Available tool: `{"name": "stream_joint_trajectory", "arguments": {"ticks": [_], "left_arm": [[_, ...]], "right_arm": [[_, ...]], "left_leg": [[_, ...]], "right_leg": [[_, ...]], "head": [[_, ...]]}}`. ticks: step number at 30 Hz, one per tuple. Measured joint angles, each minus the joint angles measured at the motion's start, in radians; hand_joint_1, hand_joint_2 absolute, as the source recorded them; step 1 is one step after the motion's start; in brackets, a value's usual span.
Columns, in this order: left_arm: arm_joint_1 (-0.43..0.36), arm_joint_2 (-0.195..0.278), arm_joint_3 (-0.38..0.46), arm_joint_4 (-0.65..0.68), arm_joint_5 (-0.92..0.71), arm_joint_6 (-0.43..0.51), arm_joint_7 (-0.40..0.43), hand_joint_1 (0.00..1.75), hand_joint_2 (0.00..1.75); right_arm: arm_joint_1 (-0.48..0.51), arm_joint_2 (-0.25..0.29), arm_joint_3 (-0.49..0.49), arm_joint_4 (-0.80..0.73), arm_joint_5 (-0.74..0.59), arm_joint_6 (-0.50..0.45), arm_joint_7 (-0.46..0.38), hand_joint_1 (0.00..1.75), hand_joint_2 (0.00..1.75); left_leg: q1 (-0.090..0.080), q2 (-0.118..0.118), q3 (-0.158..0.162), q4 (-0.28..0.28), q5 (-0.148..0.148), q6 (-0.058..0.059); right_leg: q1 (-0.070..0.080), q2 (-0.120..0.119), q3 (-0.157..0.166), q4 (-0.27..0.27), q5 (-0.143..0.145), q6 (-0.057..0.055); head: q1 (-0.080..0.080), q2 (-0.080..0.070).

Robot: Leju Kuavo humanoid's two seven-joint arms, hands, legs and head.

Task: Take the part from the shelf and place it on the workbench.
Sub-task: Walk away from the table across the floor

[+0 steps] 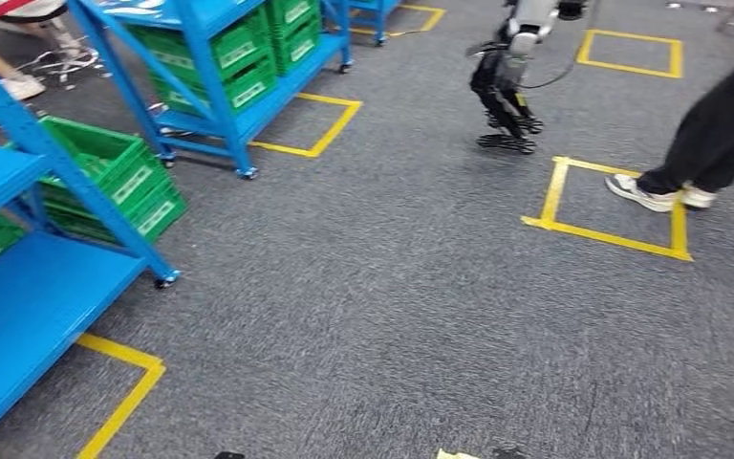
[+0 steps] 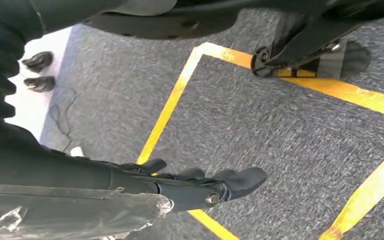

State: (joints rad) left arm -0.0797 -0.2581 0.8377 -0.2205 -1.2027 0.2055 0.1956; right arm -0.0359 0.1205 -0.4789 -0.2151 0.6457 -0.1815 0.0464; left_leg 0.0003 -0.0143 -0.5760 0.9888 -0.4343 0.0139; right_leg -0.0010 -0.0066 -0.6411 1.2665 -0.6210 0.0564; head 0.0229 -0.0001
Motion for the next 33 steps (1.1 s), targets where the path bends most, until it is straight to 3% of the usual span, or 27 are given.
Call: {"name": "stream_joint_trajectory", "arguments": {"ticks": [1, 2, 3, 5, 7, 9, 10, 12, 14, 16, 17, 19, 20, 21, 23, 25, 27, 29, 31, 32, 33], "left_arm": [[0.0, 0.0, 0.0, 0.0, 0.0, -0.001, -0.001, 0.0, 0.0], [0.001, 0.0, 0.0, 0.0, -0.002, -0.003, -0.003, 0.0, 0.0], [0.002, 0.0, 0.0, 0.0, -0.003, -0.005, -0.005, 0.0, 0.0], [0.0, 0.0, 0.0, 0.0, -0.007, -0.006, -0.008, 0.0, 0.0], [-0.002, 0.001, 0.0, 0.0, -0.011, -0.006, -0.008, 0.0, 0.0], [-0.001, 0.003, 0.0, 0.0, -0.012, -0.005, -0.008, 0.0, 0.0], [0.001, 0.004, 0.0, 0.0, -0.012, -0.005, -0.008, 0.0, 0.0], [0.002, 0.004, 0.0, 0.0, -0.013, -0.005, -0.008, 0.0, 0.0], [-0.001, 0.005, 0.0, 0.0, -0.013, -0.005, -0.009, 0.0, 0.0], [-0.001, 0.005, 0.0, 0.0, -0.015, -0.006, -0.012, 0.0, 0.0], [0.0, 0.006, 0.0, 0.0, -0.016, -0.006, -0.014, 0.0, 0.0], [0.001, 0.007, 0.0, 0.0, -0.018, -0.008, -0.02, 0.0, 0.0], [0.0, 0.007, 0.0, 0.0, -0.02, -0.009, -0.024, 0.0, 0.0], [-0.002, 0.008, 0.0, 0.0, -0.021, -0.01, -0.029, 0.0, 0.0], [-0.006, 0.007, -0.001, 0.0, -0.022, -0.013, -0.034, 0.0, 0.0], [-0.003, 0.008, -0.001, 0.0, -0.023, -0.014, -0.036, 0.0, 0.0], [0.0, 0.008, -0.001, 0.0, -0.024, -0.013, -0.036, 0.0, 0.0], [-0.001, 0.008, -0.001, 0.0, -0.025, -0.012, -0.036, 0.0, 0.0], [-0.001, 0.007, -0.001, 0.0, -0.025, -0.012, -0.036, 0.0, 0.0], [0.0, 0.008, -0.001, 0.0, -0.025, -0.011, -0.036, 0.0, 0.0], [0.001, 0.008, -0.001, 0.0, -0.025, -0.011, -0.036, 0.0, 0.0]], "right_arm": [[0.001, 0.0, -0.001, 0.0, 0.002, 0.003, 0.003, 0.0, 1.75], [0.002, 0.0, -0.001, 0.0, 0.005, 0.007, 0.006, 0.0, 1.75], [0.002, -0.001, -0.002, 0.0, 0.009, 0.01, 0.01, 0.0, 1.75], [0.003, -0.001, -0.002, 0.001, 0.019, 0.015, 0.018, 0.0, 1.75], [0.002, 0.0, -0.002, 0.002, 0.023, 0.018, 0.021, 0.0, 1.75], [0.001, 0.0, -0.002, 0.003, 0.024, 0.019, 0.025, 0.0, 1.75], [0.001, 0.0, -0.002, 0.003, 0.025, 0.019, 0.026, 0.0, 1.75], [0.001, 0.001, -0.002, 0.003, 0.026, 0.019, 0.027, 0.0, 1.75], [0.005, 0.001, -0.002, 0.003, 0.026, 0.019, 0.028, 0.0, 1.75], [0.006, 0.0, -0.003, 0.003, 0.026, 0.021, 0.029, 0.0, 1.75], [0.005, -0.001, -0.003, 0.003, 0.026, 0.021, 0.03, 0.0, 1.75], [0.002, -0.001, -0.005, 0.003, 0.026, 0.024, 0.031, 0.0, 1.75], [0.0, -0.001, -0.006, 0.003, 0.025, 0.025, 0.031, 0.0, 1.75], [0.0, -0.001, -0.007, 0.003, 0.024, 0.026, 0.031, 0.0, 1.75], [0.0, -0.002, -0.009, 0.003, 0.024, 0.027, 0.031, 0.0, 1.75], [-0.004, -0.003, -0.01, 0.003, 0.026, 0.027, 0.032, 0.0, 1.75], [-0.007, -0.004, -0.012, 0.003, 0.027, 0.027, 0.032, 0.0, 1.75], [-0.01, -0.004, -0.016, 0.003, 0.024, 0.025, 0.03, 0.0, 1.75], [-0.01, -0.004, -0.02, 0.003, 0.022, 0.022, 0.031, 0.0, 1.75], [-0.008, -0.004, -0.021, 0.003, 0.023, 0.021, 0.032, 0.0, 1.75], [-0.005, -0.004, -0.022, 0.003, 0.023, 0.02, 0.034, 0.0, 1.75]], "left_leg": [[0.001, -0.015, 0.0, 0.0, 0.0, 0.0], [0.002, -0.031, 0.001, 0.001, 0.001, -0.001], [0.003, -0.048, 0.002, 0.001, 0.002, -0.003], [0.005, -0.078, 0.0, 0.005, 0.002, -0.013], [0.005, -0.102, -0.008, 0.008, 0.005, -0.027], [0.008, -0.125, -0.016, 0.005, 0.013, -0.04], [0.009, -0.121, -0.019, 0.004, 0.013, -0.046], [0.006, -0.076, -0.039, 0.043, -0.014, -0.054], [0.002, -0.017, -0.095, 0.159, -0.077, -0.059], [0.002, 0.0, -0.148, 0.269, -0.117, -0.059], [0.002, 0.002, -0.152, 0.28, -0.109, -0.058], [0.0, 0.016, -0.105, 0.197, -0.051, -0.05], [-0.005, 0.043, -0.067, 0.132, -0.024, -0.045], [-0.009, 0.067, -0.036, 0.073, -0.007, -0.039], [-0.016, 0.094, -0.009, 0.018, -0.003, -0.029], [-0.014, 0.071, -0.009, 0.011, -0.003, -0.02], [-0.007, 0.047, -0.007, 0.006, 0.0, -0.011], [-0.003, 0.024, -0.006, 0.005, 0.001, -0.004], [-0.002, -0.004, -0.006, 0.005, 0.002, -0.002], [-0.002, -0.02, -0.006, 0.005, 0.002, -0.002], [-0.001, -0.036, -0.004, 0.005, 0.003, -0.003]], "right_leg": [[-0.001, 0.003, -0.018, 0.032, -0.004, 0.001], [-0.002, 0.006, -0.019, 0.027, 0.013, 0.002], [-0.004, 0.011, -0.003, -0.016, 0.046, 0.003], [-0.015, 0.057, 0.054, -0.149, 0.114, 0.007], [-0.023, 0.098, 0.087, -0.224, 0.135, 0.002], [-0.02, 0.089, 0.09, -0.231, 0.135, -0.015], [-0.019, 0.076, 0.09, -0.232, 0.137, -0.023], [-0.019, 0.05, 0.091, -0.236, 0.141, -0.037], [-0.014, 0.019, 0.091, -0.237, 0.14, -0.045], [-0.009, -0.013, 0.091, -0.237, 0.138, -0.049], [-0.008, -0.028, 0.091, -0.237, 0.137, -0.05], [-0.005, -0.053, 0.095, -0.237, 0.134, -0.05], [-0.002, -0.064, 0.098, -0.236, 0.131, -0.047], [0.002, -0.075, 0.1, -0.235, 0.128, -0.043], [0.009, -0.097, 0.105, -0.235, 0.122, -0.035], [0.01, -0.114, 0.111, -0.238, 0.118, -0.026], [0.008, -0.078, 0.101, -0.206, 0.092, -0.014], [0.005, -0.022, 0.052, -0.095, 0.033, -0.006], [0.005, -0.002, -0.005, 0.022, -0.009, -0.004], [0.004, 0.001, -0.016, 0.038, -0.003, -0.004], [0.002, 0.006, -0.009, 0.017, 0.021, -0.004]], "head": [[0.0, 0.0], [0.0, 0.0], [0.0, 0.0], [0.002, 0.0], [0.002, 0.0], [0.002, 0.0], [0.002, 0.0], [-0.005, 0.0], [-0.013, 0.0], [-0.014, 0.0], [-0.014, 0.0], [-0.014, 0.0], [-0.014, 0.0], [-0.015, 0.0], [-0.015, 0.0], [-0.013, 0.0], [-0.01, 0.0], [-0.004, 0.0], [-0.002, 0.0], [-0.002, 0.0], [-0.002, 0.0]]}}
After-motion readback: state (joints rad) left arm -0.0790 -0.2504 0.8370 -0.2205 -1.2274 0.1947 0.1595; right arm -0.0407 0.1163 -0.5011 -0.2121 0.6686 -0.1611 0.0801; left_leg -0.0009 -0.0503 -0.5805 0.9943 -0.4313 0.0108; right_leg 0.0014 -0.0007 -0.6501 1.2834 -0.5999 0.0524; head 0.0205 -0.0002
